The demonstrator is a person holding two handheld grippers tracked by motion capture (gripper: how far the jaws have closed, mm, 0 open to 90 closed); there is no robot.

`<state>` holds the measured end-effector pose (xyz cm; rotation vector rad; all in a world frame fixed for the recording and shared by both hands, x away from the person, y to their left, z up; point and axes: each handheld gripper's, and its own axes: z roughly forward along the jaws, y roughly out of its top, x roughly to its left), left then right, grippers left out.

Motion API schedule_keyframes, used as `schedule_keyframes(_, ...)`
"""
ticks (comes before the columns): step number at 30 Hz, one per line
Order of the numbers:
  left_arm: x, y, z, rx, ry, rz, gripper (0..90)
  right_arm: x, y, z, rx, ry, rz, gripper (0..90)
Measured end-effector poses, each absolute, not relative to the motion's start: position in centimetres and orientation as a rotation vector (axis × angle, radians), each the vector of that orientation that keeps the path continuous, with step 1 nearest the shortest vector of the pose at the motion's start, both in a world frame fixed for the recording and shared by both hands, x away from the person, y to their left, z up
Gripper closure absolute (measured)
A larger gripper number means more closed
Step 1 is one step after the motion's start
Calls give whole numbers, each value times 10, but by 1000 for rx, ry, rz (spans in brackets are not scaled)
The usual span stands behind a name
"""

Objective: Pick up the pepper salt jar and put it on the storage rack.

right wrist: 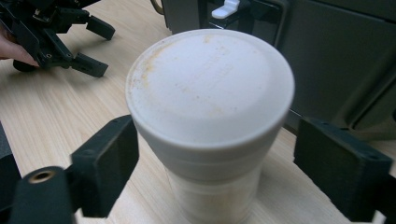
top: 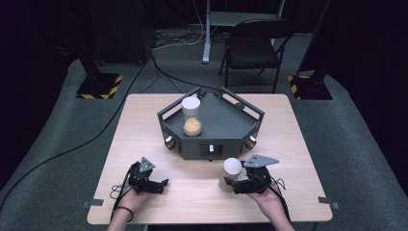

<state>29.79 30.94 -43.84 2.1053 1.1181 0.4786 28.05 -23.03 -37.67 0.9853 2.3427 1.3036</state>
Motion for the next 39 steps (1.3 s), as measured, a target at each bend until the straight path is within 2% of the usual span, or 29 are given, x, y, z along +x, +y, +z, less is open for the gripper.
schedule_keyframes(2,298,309,-438,2105,1118,478,3,283,-228,-378,989,2349,1300,181)
schedule_keyframes(3,298,309,-438,2105,1118,478,3,285,-227,-378,980,2355,1309,237)
schedule_keyframes(4,298,309,-438,2105,1118,478,3,285,-227,-378,980,2355,1309,237)
schedule_keyframes(5,298,309,-438,2105,1118,478,3,285,-227,-379,976,2351,1313,289)
schedule_keyframes(9,298,309,-438,2105,1118,478,3,281,-219,-372,942,2347,1260,329)
schedule_keyframes(39,298,309,-438,2105,1120,479,3,280,-225,-314,967,2364,1183,330)
